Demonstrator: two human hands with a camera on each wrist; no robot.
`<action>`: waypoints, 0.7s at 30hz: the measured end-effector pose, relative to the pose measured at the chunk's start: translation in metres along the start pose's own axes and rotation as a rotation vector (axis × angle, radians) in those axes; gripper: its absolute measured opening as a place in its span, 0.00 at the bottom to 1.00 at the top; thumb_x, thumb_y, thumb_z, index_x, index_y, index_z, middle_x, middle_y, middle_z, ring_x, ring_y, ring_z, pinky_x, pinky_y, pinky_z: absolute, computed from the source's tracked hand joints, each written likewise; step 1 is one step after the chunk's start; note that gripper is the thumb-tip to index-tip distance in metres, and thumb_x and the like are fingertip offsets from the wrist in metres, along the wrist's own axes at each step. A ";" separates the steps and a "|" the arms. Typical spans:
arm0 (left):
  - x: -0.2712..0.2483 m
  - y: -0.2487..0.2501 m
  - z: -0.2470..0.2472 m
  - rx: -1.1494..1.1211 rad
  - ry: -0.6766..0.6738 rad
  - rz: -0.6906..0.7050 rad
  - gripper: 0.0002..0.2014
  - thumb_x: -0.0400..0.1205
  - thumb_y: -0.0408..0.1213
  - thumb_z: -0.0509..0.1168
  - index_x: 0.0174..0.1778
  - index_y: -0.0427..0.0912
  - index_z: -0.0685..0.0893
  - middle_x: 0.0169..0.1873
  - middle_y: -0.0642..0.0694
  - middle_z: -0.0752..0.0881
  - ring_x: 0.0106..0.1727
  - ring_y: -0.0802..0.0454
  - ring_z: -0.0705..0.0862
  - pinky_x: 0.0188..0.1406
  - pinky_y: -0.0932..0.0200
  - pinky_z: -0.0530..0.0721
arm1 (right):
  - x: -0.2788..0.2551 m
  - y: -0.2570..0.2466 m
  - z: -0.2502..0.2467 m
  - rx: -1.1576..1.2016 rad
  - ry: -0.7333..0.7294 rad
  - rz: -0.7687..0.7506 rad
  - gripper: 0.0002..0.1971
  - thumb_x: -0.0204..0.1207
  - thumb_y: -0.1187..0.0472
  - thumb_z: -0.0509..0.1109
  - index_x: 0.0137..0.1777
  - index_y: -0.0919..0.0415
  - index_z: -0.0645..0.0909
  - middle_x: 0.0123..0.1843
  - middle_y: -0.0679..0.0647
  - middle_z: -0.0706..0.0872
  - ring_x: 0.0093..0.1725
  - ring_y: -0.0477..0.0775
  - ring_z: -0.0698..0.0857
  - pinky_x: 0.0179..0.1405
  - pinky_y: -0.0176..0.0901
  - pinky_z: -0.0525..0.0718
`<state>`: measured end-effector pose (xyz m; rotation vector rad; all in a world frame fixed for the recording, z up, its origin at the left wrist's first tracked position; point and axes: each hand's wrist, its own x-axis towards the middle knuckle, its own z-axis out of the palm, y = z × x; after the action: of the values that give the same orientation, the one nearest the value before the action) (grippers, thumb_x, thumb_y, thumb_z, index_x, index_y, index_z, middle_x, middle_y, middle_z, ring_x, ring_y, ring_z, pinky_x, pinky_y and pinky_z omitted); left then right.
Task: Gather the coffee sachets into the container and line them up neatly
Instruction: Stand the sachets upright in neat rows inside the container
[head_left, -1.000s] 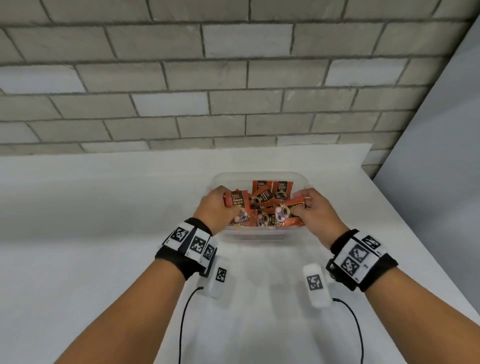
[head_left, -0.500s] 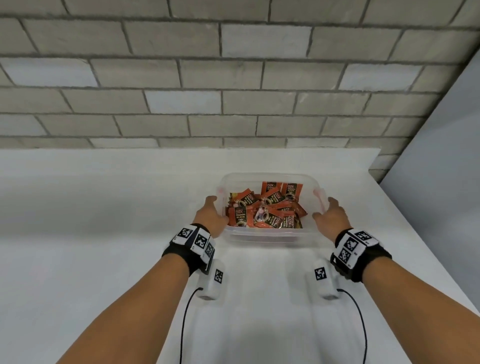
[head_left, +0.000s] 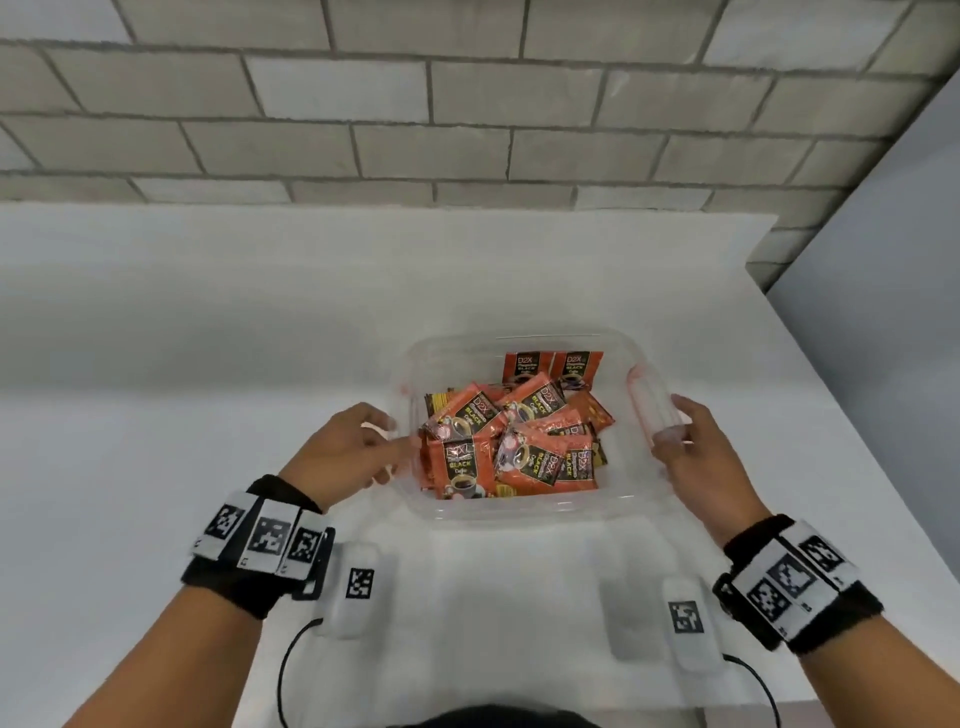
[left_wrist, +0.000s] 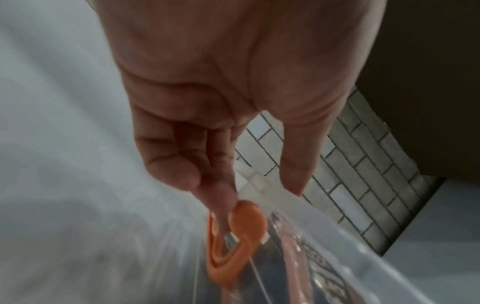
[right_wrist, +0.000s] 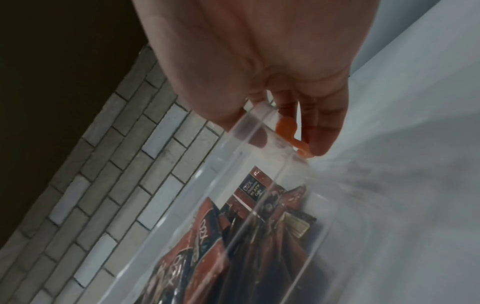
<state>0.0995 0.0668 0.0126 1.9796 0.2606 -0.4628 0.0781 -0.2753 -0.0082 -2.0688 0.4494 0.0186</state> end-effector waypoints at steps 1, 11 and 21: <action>-0.006 -0.003 0.000 0.000 -0.001 -0.009 0.16 0.76 0.43 0.73 0.51 0.37 0.78 0.28 0.46 0.87 0.27 0.53 0.82 0.32 0.58 0.77 | -0.007 0.002 -0.002 0.037 -0.006 0.005 0.23 0.80 0.67 0.62 0.73 0.51 0.68 0.45 0.52 0.80 0.44 0.55 0.82 0.47 0.52 0.81; -0.036 -0.023 -0.006 0.100 -0.041 -0.022 0.13 0.78 0.43 0.70 0.39 0.37 0.78 0.30 0.40 0.89 0.26 0.52 0.86 0.35 0.55 0.79 | -0.054 0.006 -0.018 0.175 -0.014 0.082 0.06 0.84 0.59 0.62 0.59 0.55 0.74 0.39 0.60 0.87 0.38 0.56 0.86 0.41 0.48 0.83; -0.037 -0.018 0.001 -0.098 0.018 0.085 0.23 0.80 0.34 0.68 0.71 0.50 0.74 0.45 0.41 0.86 0.28 0.52 0.86 0.21 0.60 0.82 | -0.052 -0.003 -0.023 0.102 -0.038 0.082 0.14 0.82 0.65 0.63 0.65 0.53 0.78 0.52 0.55 0.86 0.46 0.61 0.87 0.42 0.49 0.86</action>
<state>0.0590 0.0747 0.0141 1.8922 0.2054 -0.3705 0.0263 -0.2772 0.0161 -1.9461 0.5012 0.0818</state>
